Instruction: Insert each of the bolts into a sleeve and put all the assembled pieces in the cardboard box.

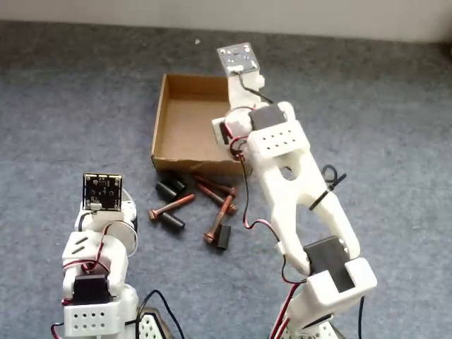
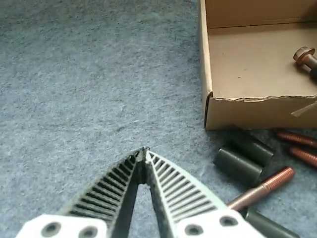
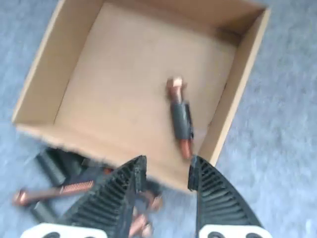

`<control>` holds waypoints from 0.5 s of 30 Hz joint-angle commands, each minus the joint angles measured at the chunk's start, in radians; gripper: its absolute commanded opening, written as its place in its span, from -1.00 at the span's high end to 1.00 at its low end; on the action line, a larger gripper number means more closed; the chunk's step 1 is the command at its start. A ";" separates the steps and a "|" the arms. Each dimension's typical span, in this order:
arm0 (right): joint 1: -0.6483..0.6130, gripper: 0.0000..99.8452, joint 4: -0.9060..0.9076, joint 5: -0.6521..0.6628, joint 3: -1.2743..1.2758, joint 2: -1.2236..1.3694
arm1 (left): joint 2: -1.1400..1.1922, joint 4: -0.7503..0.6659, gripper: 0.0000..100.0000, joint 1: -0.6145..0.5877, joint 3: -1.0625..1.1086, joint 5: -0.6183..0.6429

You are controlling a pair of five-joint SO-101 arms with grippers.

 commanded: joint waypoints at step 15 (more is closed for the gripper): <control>-0.113 0.83 0.492 -0.028 -0.136 -0.033 | -0.005 -0.023 0.99 -0.010 0.018 -0.015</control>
